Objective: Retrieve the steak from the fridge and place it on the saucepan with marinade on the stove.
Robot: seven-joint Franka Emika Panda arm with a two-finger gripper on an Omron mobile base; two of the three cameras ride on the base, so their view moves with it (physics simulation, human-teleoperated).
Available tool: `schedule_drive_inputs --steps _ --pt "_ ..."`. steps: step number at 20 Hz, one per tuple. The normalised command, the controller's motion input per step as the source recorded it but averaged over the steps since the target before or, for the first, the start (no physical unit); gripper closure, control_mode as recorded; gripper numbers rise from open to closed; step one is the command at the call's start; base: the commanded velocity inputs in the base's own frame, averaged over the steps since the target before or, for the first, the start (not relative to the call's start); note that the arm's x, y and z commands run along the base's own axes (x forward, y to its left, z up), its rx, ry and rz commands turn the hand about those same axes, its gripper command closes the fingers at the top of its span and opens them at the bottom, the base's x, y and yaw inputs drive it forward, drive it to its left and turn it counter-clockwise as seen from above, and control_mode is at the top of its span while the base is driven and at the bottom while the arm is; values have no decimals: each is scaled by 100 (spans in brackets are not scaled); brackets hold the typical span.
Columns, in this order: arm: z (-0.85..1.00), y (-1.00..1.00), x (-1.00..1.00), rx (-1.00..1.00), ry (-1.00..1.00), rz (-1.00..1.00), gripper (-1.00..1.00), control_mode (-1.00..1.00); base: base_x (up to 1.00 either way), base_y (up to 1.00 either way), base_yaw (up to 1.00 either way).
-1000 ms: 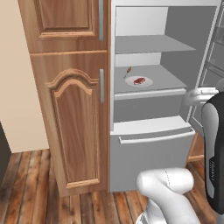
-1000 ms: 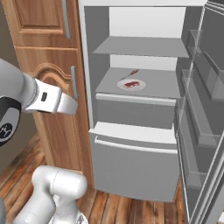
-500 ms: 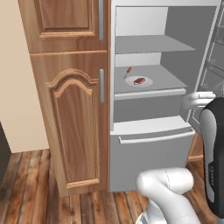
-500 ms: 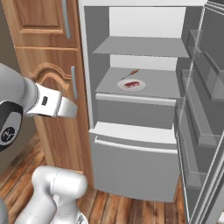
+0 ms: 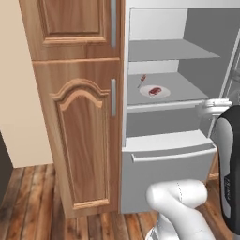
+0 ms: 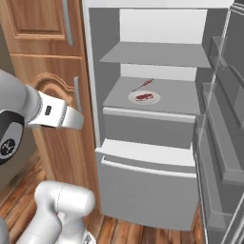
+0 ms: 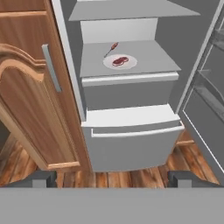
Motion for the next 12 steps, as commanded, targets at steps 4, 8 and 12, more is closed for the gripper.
schedule_drive_inputs --steps 4,8,12 --pt "0 0 0 0 0 0 -100 100 59 -1 27" --pt "0 0 0 0 0 0 -100 100 44 -27 19" --pt "0 0 0 0 0 0 -100 100 48 -28 2"
